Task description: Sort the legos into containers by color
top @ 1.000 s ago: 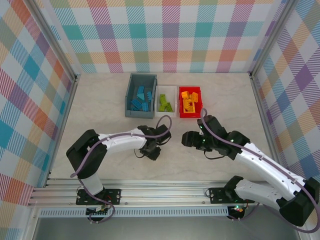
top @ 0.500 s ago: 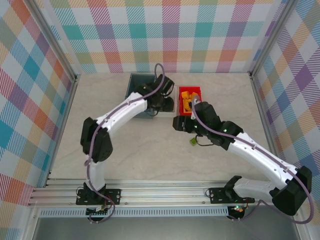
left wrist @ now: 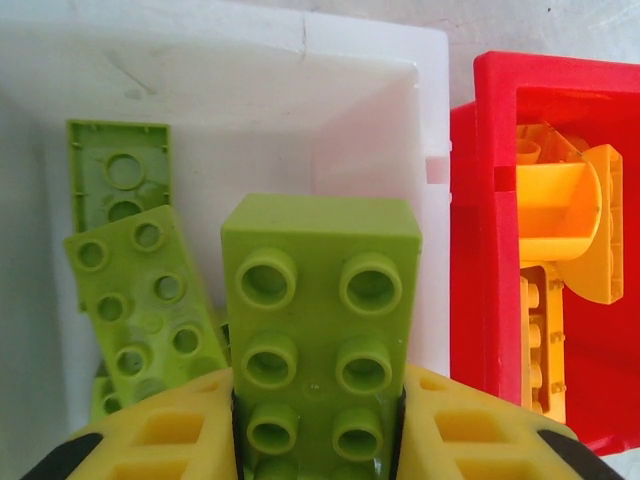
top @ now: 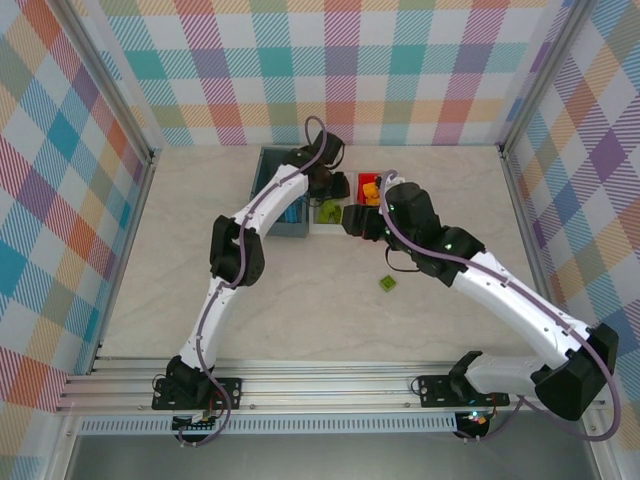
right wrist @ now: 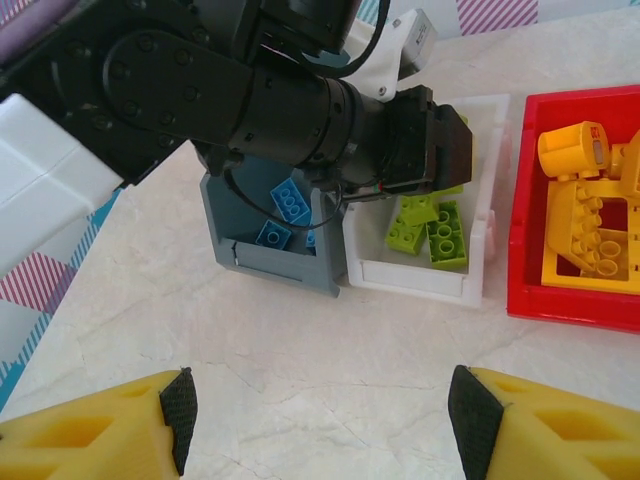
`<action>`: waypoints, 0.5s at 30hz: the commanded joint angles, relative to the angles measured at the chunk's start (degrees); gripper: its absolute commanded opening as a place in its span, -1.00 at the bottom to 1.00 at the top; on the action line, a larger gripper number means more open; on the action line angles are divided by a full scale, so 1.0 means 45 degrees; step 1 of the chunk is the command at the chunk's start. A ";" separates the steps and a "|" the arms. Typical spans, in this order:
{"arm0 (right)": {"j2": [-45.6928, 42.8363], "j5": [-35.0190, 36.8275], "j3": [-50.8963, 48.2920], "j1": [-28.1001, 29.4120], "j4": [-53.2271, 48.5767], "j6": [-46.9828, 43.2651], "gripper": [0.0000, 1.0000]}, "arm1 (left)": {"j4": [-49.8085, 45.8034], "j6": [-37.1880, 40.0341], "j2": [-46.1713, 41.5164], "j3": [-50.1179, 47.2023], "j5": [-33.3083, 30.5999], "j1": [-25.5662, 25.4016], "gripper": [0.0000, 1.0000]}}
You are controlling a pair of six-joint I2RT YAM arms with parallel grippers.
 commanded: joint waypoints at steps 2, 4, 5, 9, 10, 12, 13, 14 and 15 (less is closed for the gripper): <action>-0.0485 0.0265 -0.0335 -0.0070 -0.0091 0.0266 0.39 | 0.0445 -0.0547 0.0559 0.0613 0.0696 0.0139 -0.24; -0.0603 0.0207 -0.0432 -0.0110 -0.0143 0.0295 0.41 | 0.0268 -0.0614 0.0632 0.0688 0.0630 0.0140 -0.12; -0.0642 0.0207 -0.0466 -0.0120 -0.0176 0.0320 0.40 | 0.0219 -0.0618 0.0611 0.0682 0.0622 0.0147 -0.03; -0.0746 0.0268 -0.0545 -0.0170 -0.0432 0.0396 0.43 | 0.0097 -0.0632 0.0262 0.0687 0.0591 0.0147 0.13; -0.0788 0.0282 -0.0598 -0.0192 -0.0510 0.0420 0.43 | 0.0069 -0.0628 0.0115 0.0688 0.0585 0.0138 0.14; -0.0951 0.0490 -0.0728 -0.0208 -0.0754 0.0563 0.43 | 0.0040 -0.0628 -0.0243 0.0678 0.0577 0.0140 0.12; -0.1031 0.0579 -0.0810 -0.0227 -0.0881 0.0613 0.43 | 0.0039 -0.0634 -0.0470 0.0656 0.0611 0.0119 0.10; -0.1107 0.0695 -0.0911 -0.0262 -0.1024 0.0713 0.42 | 0.0049 -0.0630 -0.0667 0.0642 0.0630 0.0101 0.06; -0.1176 0.0885 -0.1046 -0.0286 -0.1250 0.0896 0.41 | 0.0059 -0.0622 -0.0934 0.0617 0.0650 0.0070 0.01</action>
